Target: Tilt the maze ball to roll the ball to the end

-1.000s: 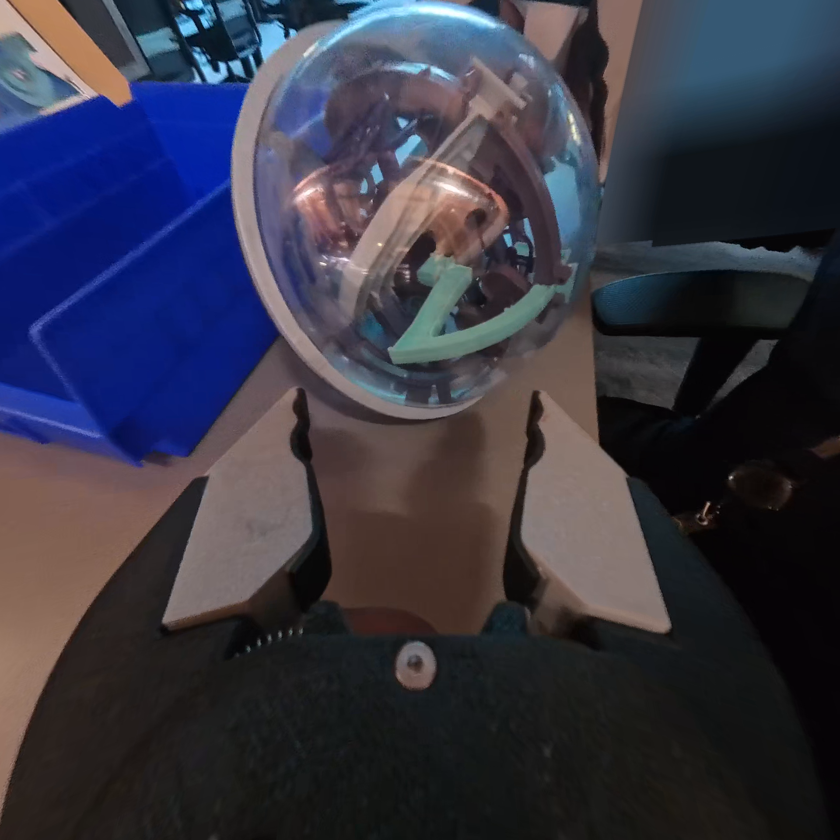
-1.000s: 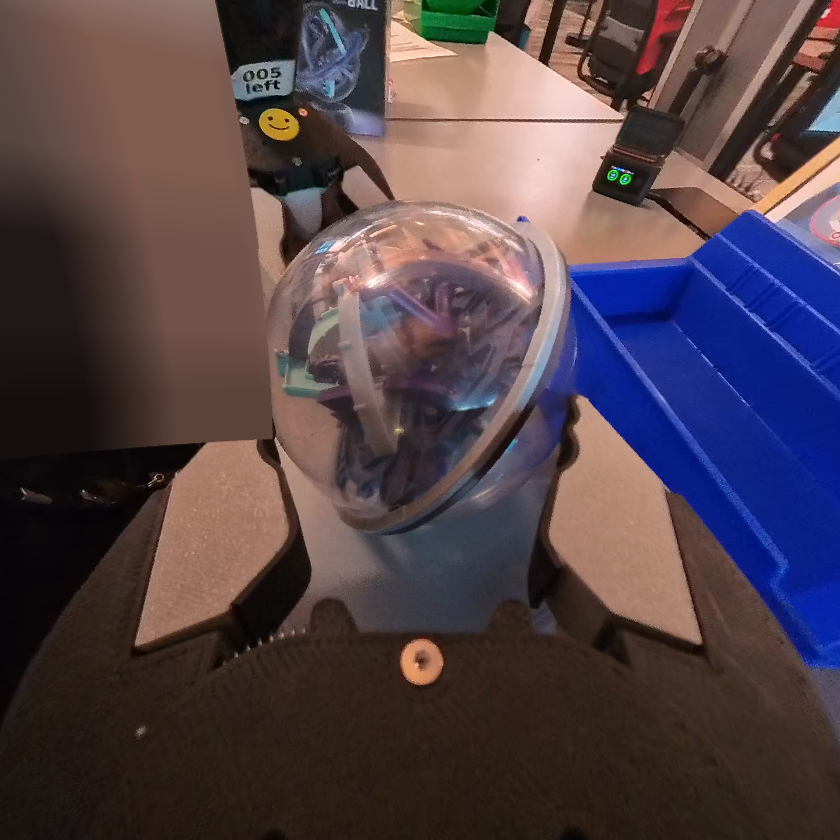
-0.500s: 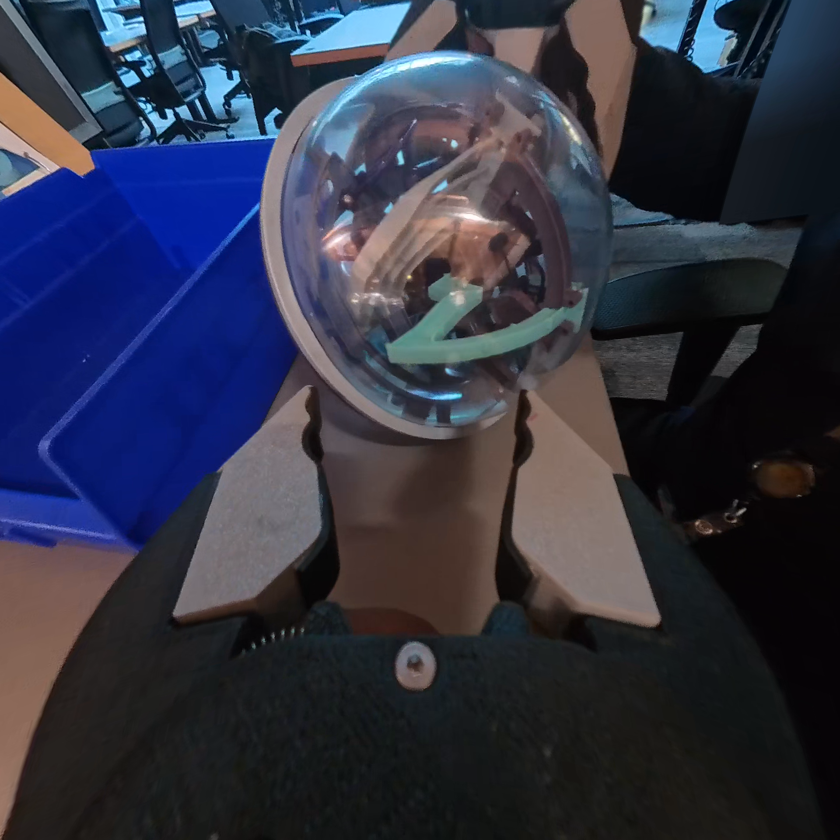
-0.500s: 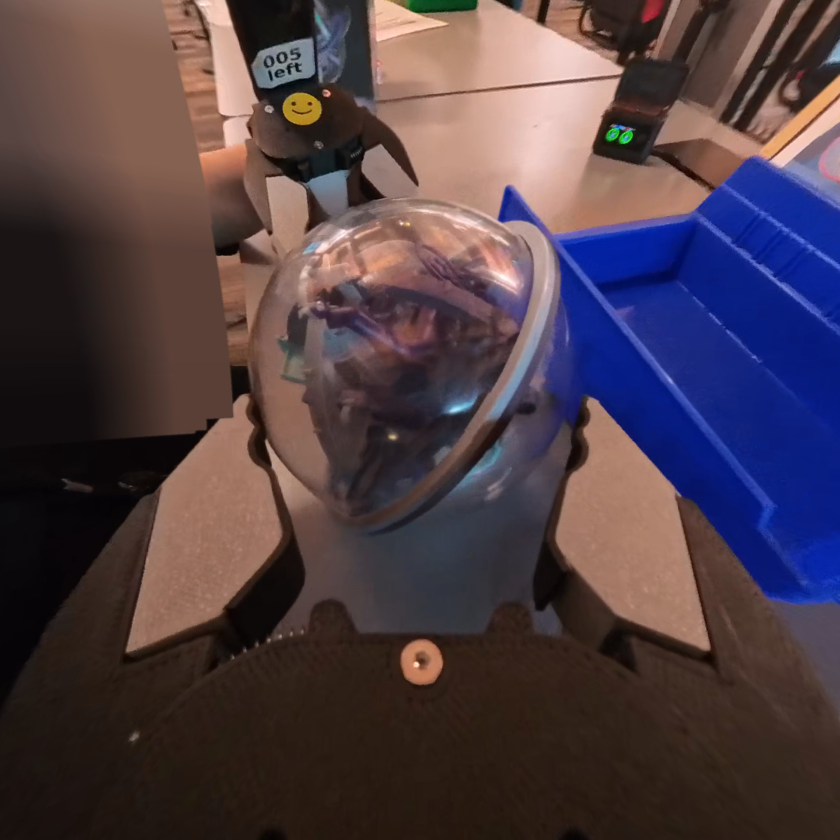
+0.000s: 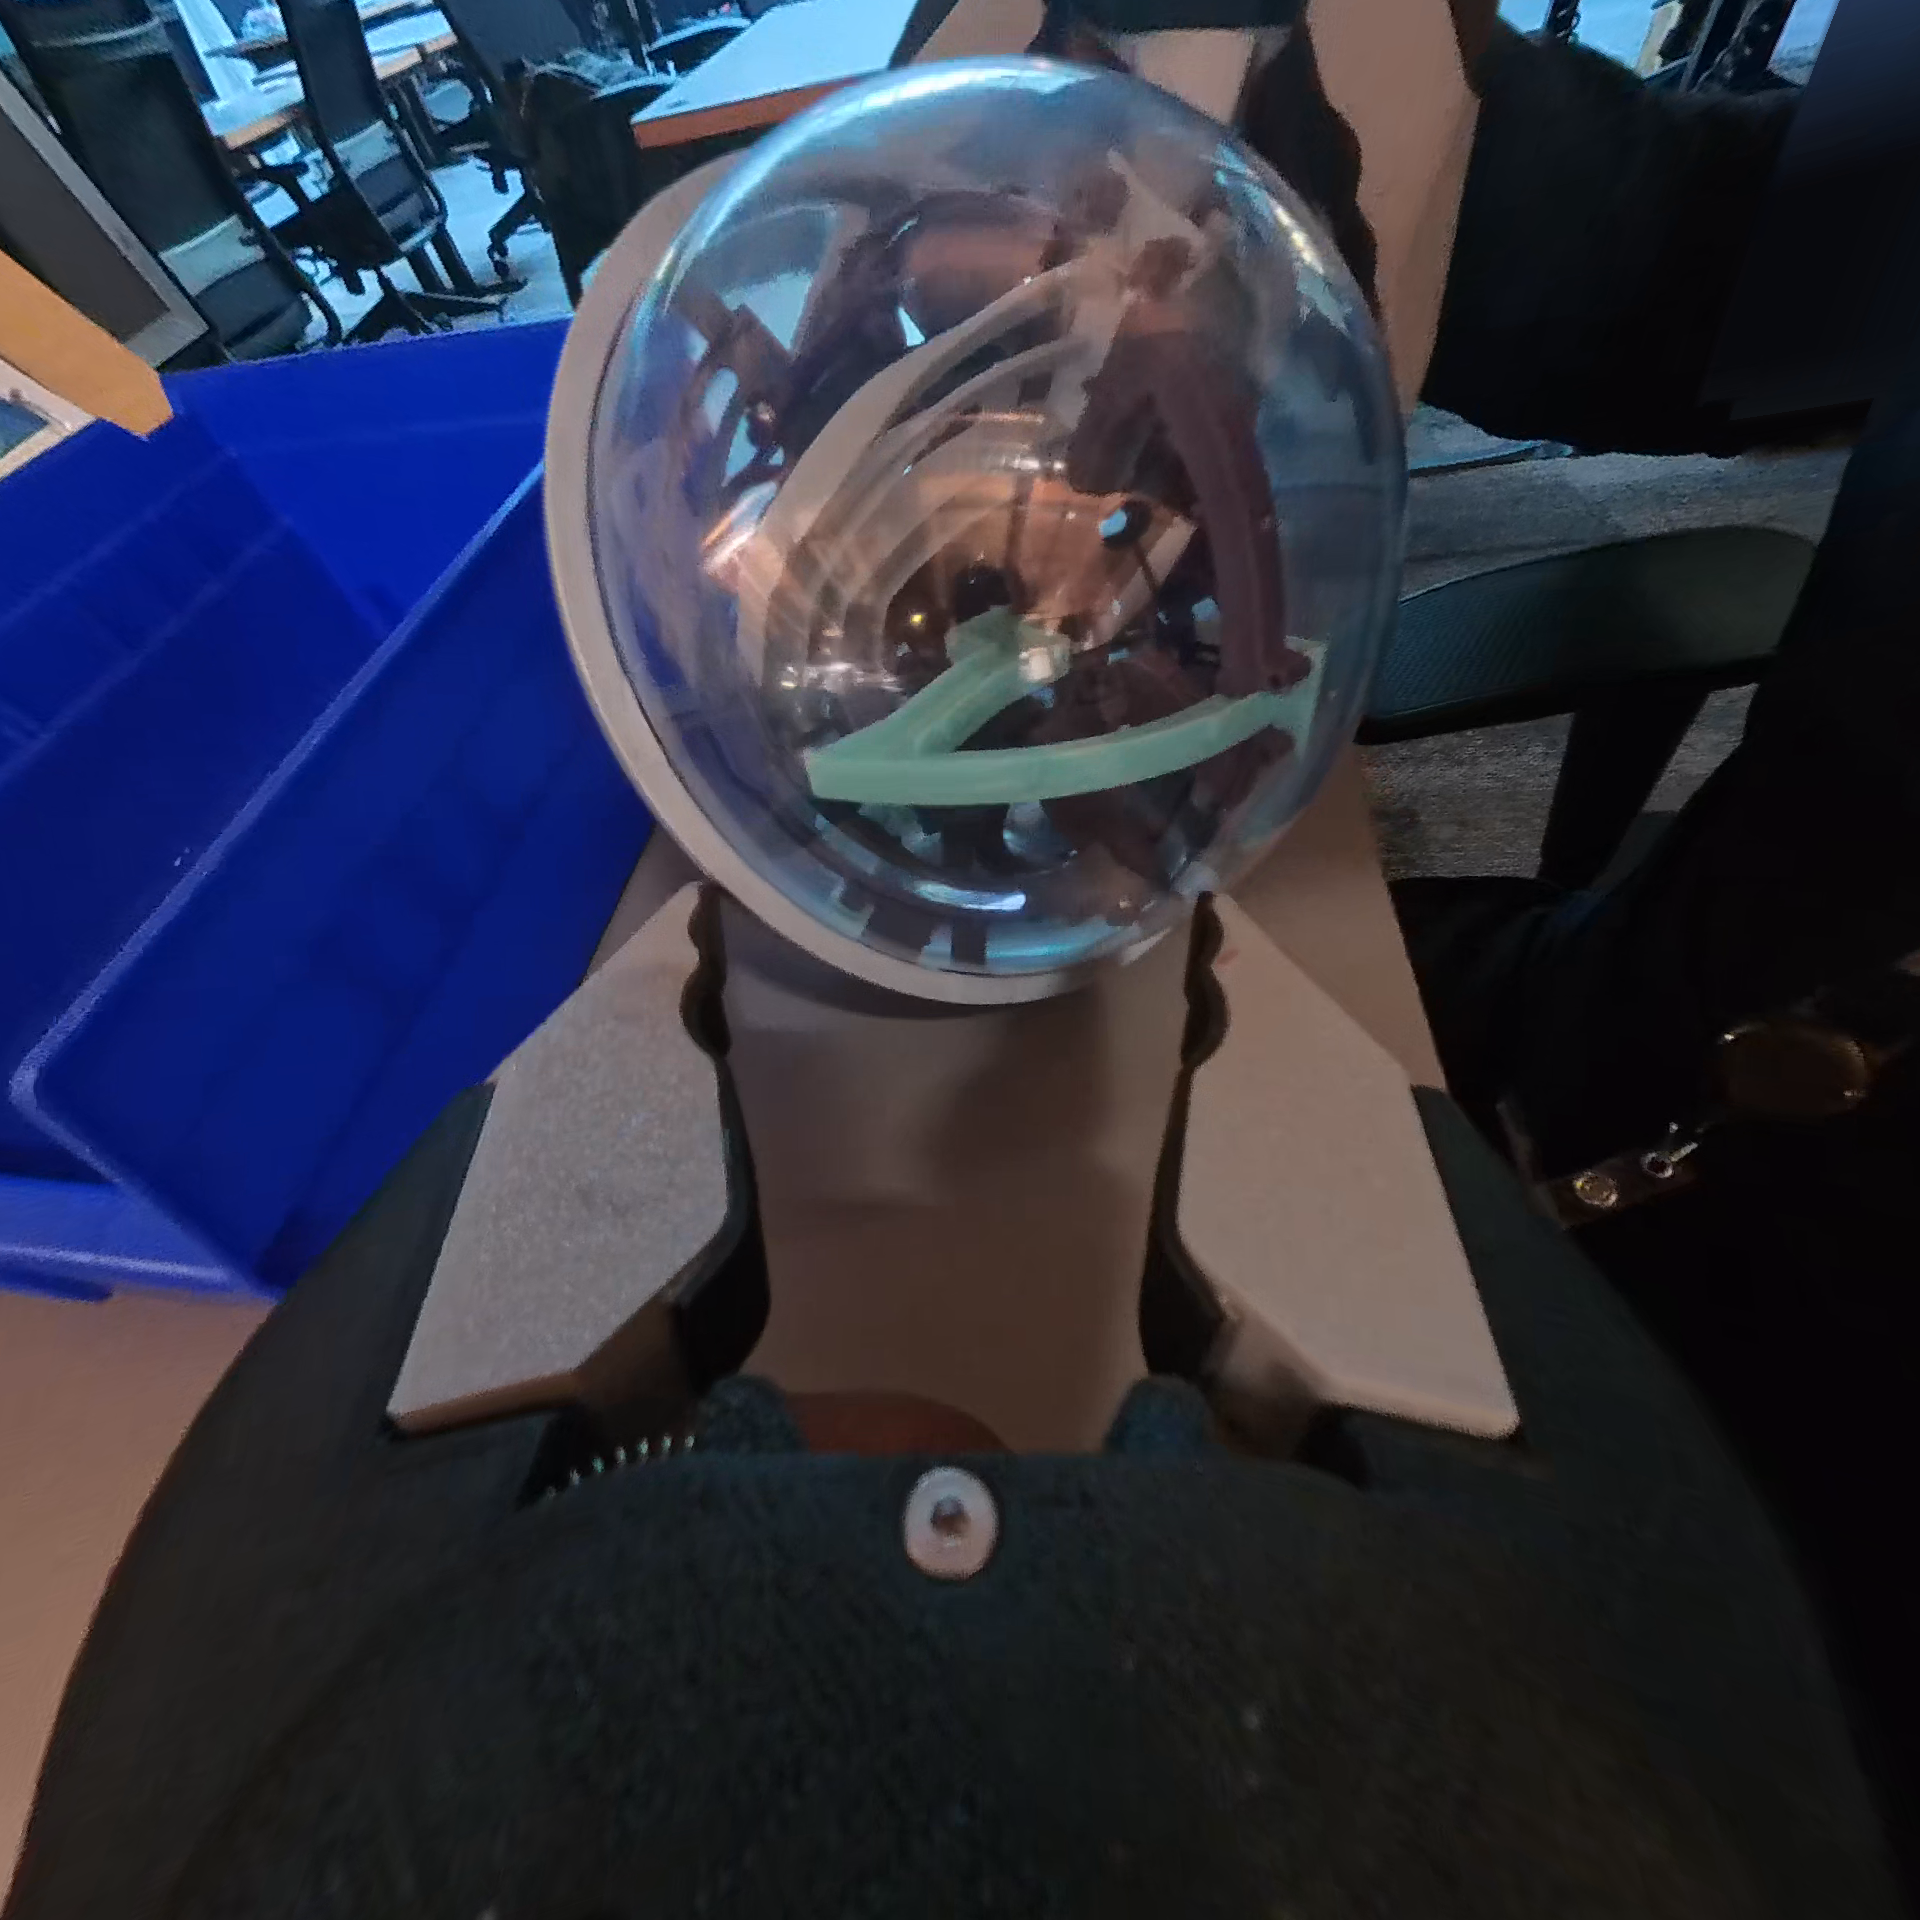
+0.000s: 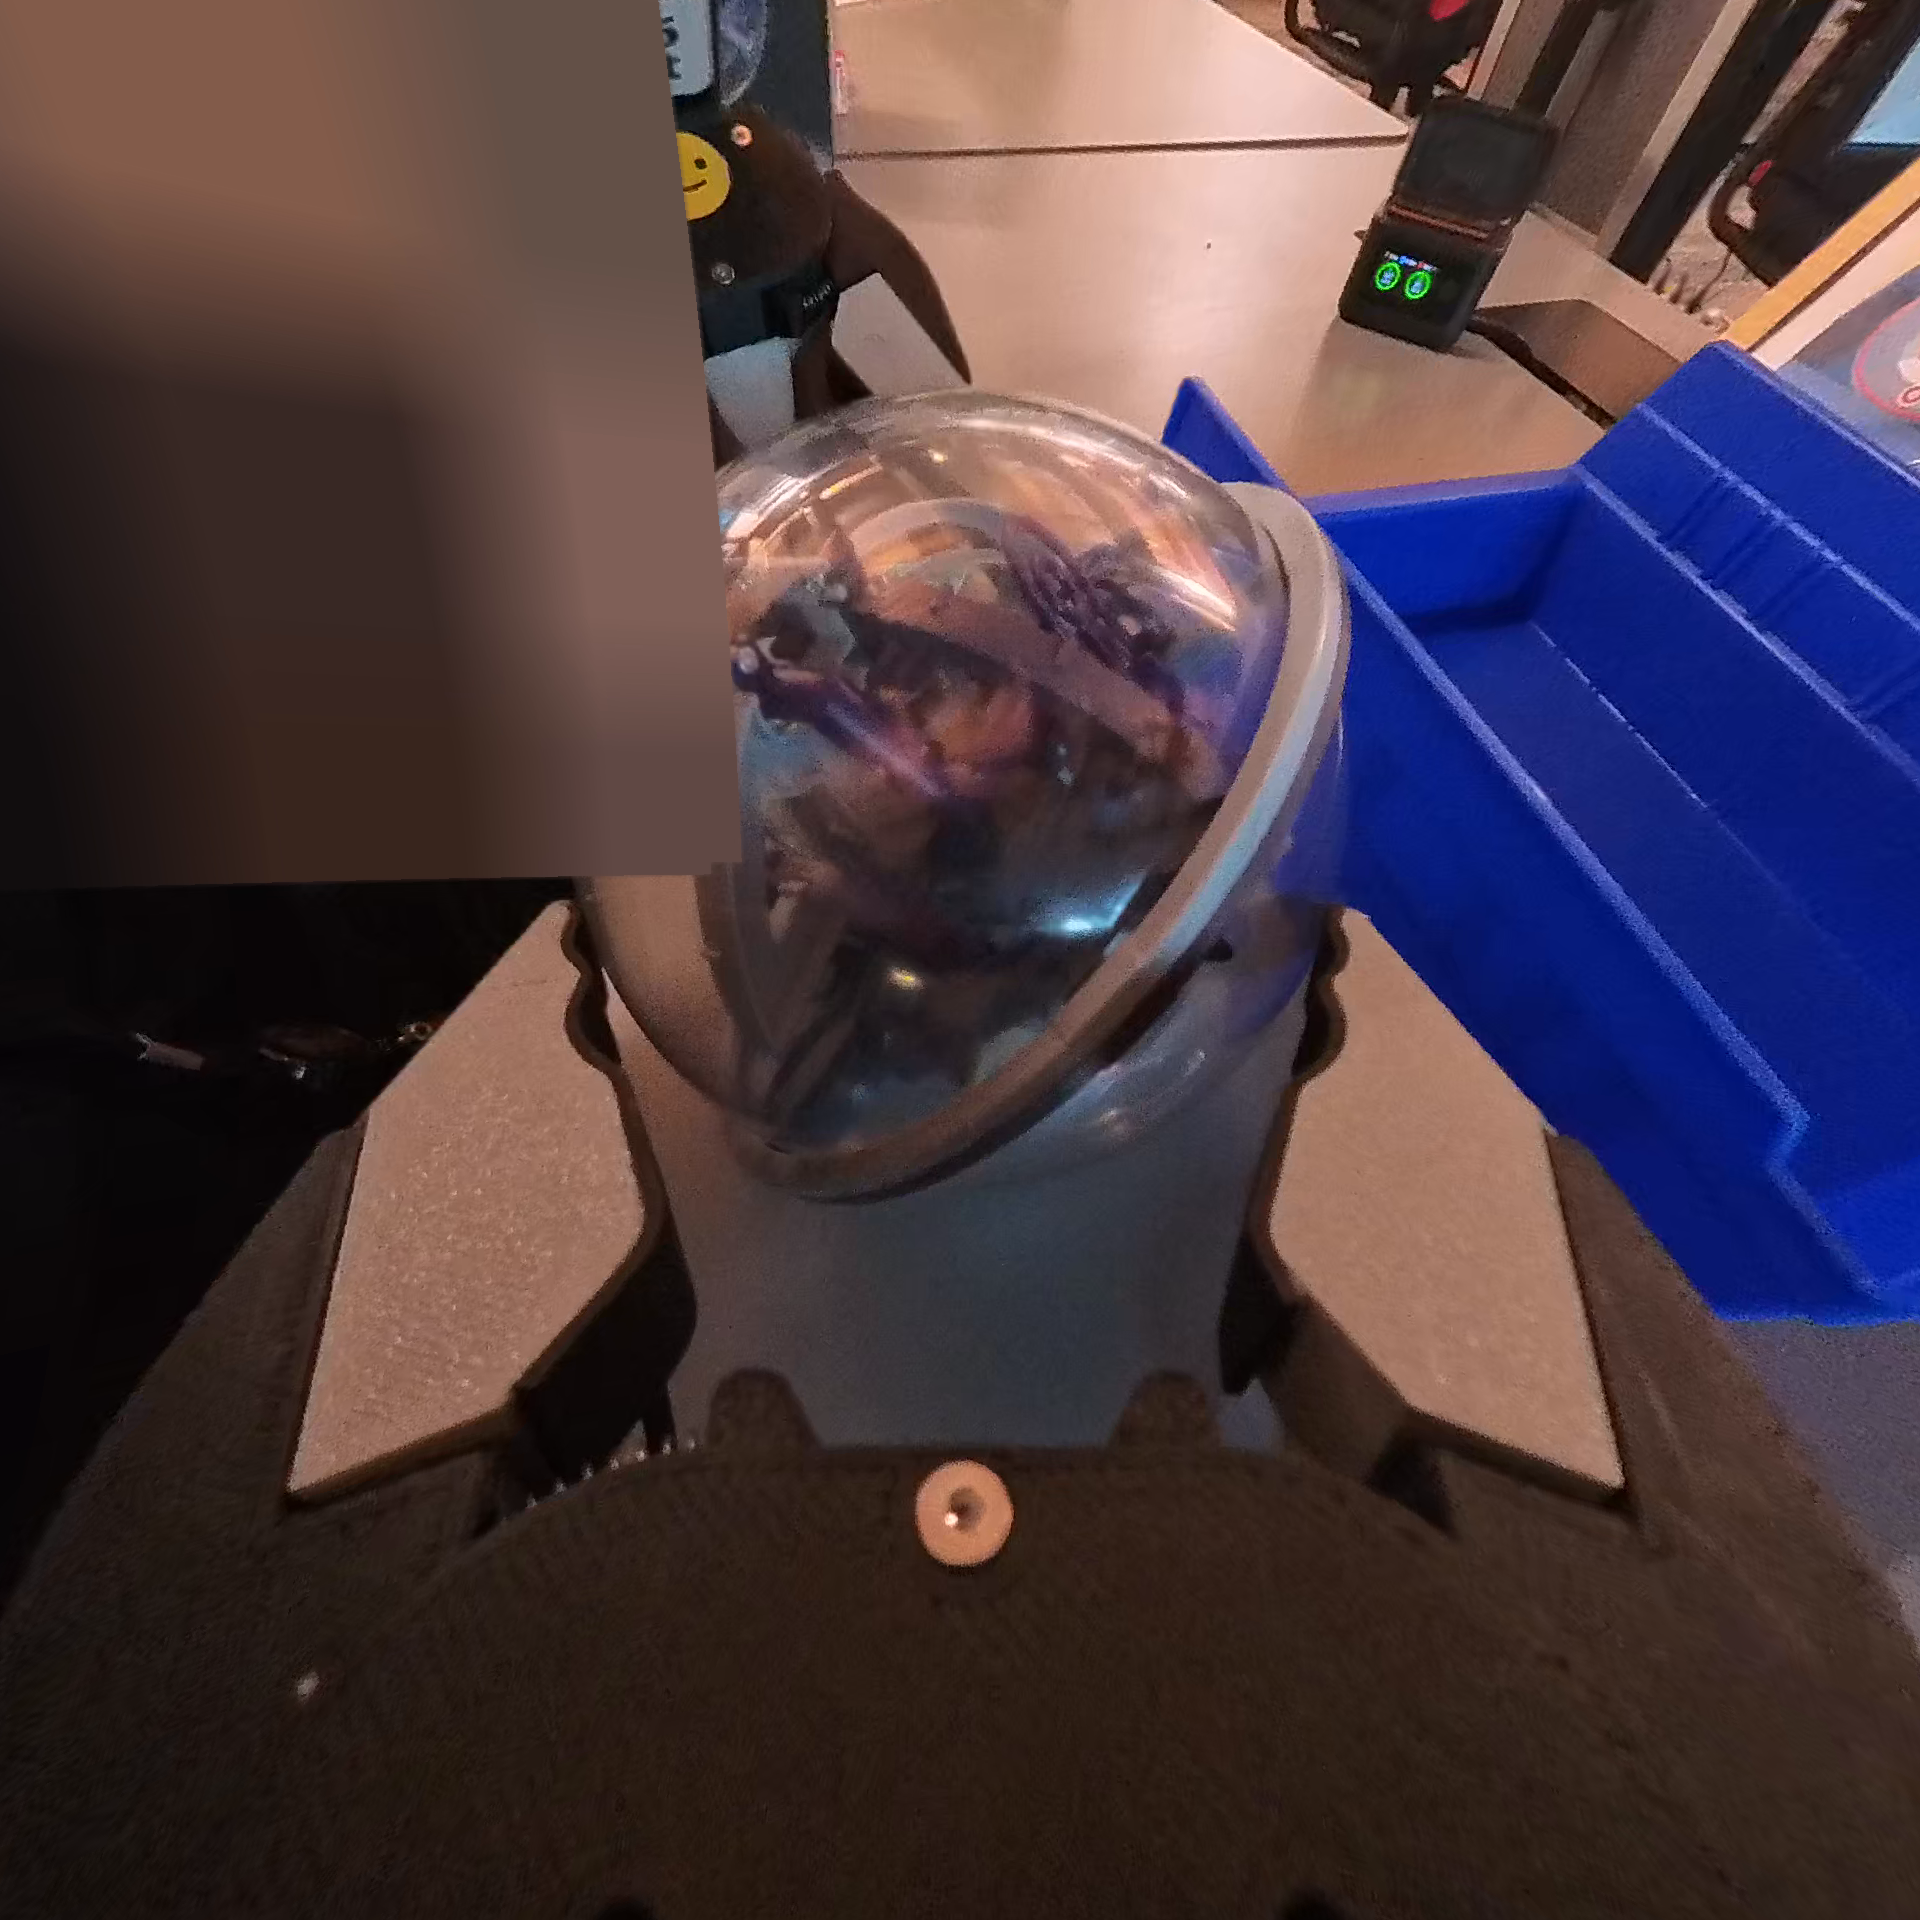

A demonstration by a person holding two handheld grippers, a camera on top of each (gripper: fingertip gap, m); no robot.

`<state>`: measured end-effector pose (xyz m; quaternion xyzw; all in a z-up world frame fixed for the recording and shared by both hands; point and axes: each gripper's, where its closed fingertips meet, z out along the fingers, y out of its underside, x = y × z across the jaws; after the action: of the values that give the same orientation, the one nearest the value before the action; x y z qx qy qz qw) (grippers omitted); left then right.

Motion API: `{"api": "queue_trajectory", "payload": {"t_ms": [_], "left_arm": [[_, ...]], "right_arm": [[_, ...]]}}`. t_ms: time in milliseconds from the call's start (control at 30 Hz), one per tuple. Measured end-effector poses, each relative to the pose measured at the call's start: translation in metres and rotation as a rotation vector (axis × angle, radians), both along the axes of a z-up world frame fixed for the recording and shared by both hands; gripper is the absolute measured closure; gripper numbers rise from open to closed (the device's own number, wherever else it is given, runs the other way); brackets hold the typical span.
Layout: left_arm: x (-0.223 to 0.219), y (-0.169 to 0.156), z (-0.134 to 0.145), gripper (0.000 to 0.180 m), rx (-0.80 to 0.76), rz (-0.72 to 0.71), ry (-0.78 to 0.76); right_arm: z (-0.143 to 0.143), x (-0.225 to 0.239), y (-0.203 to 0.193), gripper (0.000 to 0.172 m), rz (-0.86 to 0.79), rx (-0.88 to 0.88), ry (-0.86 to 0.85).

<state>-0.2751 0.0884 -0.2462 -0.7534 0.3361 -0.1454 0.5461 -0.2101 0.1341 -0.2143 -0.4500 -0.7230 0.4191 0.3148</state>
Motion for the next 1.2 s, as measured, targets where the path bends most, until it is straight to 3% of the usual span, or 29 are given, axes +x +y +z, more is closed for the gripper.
{"api": "queue_trajectory", "payload": {"t_ms": [300,600,1000,1200], "left_arm": [[0.001,0.004,-0.004,0.094,-0.018,-0.004,-0.01],[0.019,0.01,-0.018,0.075,-0.129,-0.101,-0.003],[0.035,0.025,-0.013,0.057,-0.139,-0.177,-0.054],[0.048,0.027,-0.029,0.036,-0.207,-0.212,0.031]], "right_arm": [[0.005,-0.012,0.001,0.032,0.036,-0.163,-0.07],[-0.002,-0.005,-0.004,0.03,-0.001,-0.163,-0.071],[-0.01,0.002,0.003,0.025,-0.066,-0.254,-0.087],[-0.01,0.004,-0.003,0.025,-0.043,-0.188,-0.058]]}}
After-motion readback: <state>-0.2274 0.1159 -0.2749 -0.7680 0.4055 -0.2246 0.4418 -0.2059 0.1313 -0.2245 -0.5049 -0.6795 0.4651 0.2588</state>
